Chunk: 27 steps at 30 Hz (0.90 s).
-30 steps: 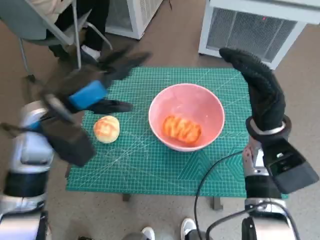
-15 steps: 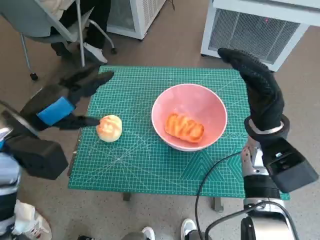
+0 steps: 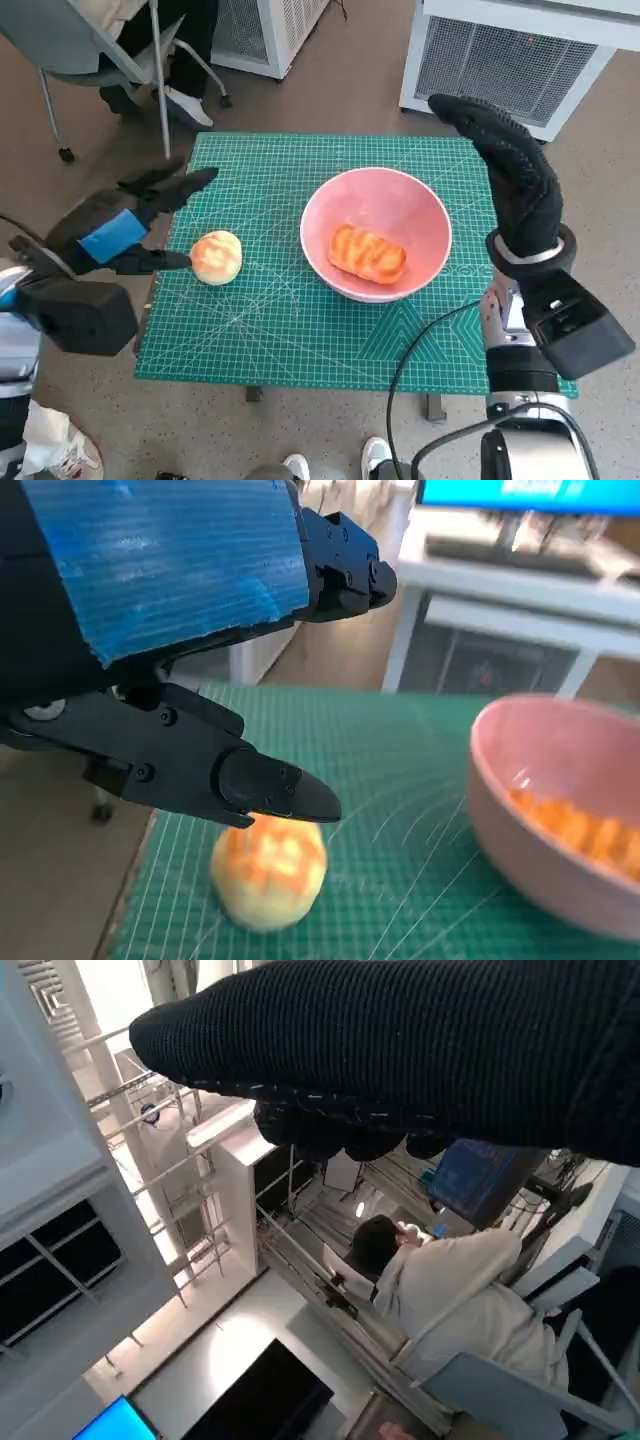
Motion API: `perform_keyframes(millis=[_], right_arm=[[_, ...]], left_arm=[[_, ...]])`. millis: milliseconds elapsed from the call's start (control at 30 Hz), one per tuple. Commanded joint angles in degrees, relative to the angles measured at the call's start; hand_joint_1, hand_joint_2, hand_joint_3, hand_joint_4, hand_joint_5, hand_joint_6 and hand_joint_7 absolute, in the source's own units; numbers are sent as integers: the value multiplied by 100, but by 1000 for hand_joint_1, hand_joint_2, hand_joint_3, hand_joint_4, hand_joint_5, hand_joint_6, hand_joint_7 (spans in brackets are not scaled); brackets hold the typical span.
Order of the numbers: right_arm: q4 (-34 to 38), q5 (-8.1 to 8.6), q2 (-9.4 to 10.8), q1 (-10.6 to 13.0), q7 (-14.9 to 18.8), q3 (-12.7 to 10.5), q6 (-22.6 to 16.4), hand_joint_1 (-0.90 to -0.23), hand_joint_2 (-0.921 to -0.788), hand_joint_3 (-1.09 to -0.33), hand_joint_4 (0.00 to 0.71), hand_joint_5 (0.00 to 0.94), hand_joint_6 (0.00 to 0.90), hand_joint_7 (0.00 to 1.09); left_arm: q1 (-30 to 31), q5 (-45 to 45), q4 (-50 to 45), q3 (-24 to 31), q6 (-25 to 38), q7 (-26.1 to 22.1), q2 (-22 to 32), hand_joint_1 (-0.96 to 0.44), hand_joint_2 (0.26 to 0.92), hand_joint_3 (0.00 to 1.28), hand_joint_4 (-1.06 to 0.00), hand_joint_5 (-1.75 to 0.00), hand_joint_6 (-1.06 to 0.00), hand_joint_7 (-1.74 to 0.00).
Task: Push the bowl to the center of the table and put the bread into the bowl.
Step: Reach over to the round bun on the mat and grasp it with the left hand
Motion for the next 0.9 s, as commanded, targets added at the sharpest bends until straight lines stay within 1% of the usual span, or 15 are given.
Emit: perform_keyframes(millis=[33, 333, 467, 700, 767, 900], right_arm=[[76, 109, 3, 13, 120, -12, 85, -544, -921, -743, 279, 0, 199, 261], [-5, 195, -19, 45, 219, -6, 132, -550, -921, -741, 278, 0, 198, 262], [-33, 180, -22, 55, 227, -10, 132, -542, -921, -743, 278, 0, 198, 262], [-61, 157, -48, 64, 238, -14, 127, -536, -921, -748, 277, 0, 196, 264], [-71, 148, -56, 66, 238, -14, 127, -538, -921, -747, 278, 0, 196, 264], [-87, 119, -68, 73, 228, -13, 119, -540, -921, -747, 278, 0, 194, 264]], left_arm=[[-72, 132, 339, -260, 11, -73, -23, -357, 903, 0, -161, -9, -297, -25], [-431, 443, 1094, -761, 85, -26, -192, -323, 886, 0, -209, -16, -328, -22], [-575, 585, 1389, -945, 163, -4, -302, -292, 885, 0, -242, -20, -332, -17], [-812, 922, 1821, -1278, 505, 38, -518, -269, 891, 2, -271, -17, -344, -14], [-850, 1011, 1895, -1357, 581, 64, -558, -238, 889, 1, -297, -22, -374, -25], [-902, 1161, 2026, -1483, 706, 152, -641, -211, 891, 3, -316, -19, -407, -32]])
